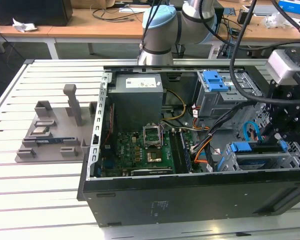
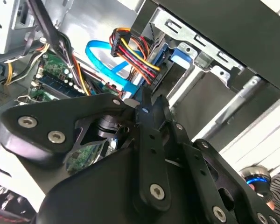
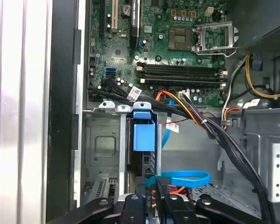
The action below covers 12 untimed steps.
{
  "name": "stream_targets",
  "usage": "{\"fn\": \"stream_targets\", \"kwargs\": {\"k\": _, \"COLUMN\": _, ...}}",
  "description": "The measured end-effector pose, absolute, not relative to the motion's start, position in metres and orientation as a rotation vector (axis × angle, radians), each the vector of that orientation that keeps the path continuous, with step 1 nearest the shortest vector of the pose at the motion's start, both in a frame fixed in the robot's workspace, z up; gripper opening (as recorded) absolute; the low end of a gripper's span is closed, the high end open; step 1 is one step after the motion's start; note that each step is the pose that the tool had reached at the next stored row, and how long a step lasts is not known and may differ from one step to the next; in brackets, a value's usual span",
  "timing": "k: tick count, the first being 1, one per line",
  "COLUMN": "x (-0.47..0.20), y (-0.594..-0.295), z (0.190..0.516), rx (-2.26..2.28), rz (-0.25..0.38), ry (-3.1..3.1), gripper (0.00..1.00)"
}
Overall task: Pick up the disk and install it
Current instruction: 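Insert the second disk wire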
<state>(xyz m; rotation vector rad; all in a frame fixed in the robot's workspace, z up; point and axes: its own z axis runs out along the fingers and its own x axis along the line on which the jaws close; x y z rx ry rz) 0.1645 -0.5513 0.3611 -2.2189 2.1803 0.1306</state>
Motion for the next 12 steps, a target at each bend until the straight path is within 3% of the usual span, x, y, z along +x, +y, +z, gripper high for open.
{"fn": "stream_targets", "kwargs": {"k": 2, "x": 0.165, "y": -0.549, "z": 0.370, "rx": -2.219, "rz": 0.131, "ry": 2.180, "gripper": 0.22}}
{"fn": "stream_targets", "kwargs": {"k": 4, "x": 0.165, "y": -0.549, "z": 0.378, "rx": -2.219, "rz": 0.131, "ry": 2.180, "gripper": 0.10}}
{"fn": "stream_targets", "kwargs": {"k": 12, "x": 0.165, "y": -0.548, "z": 0.384, "rx": -2.219, "rz": 0.131, "ry": 2.180, "gripper": 0.11}}
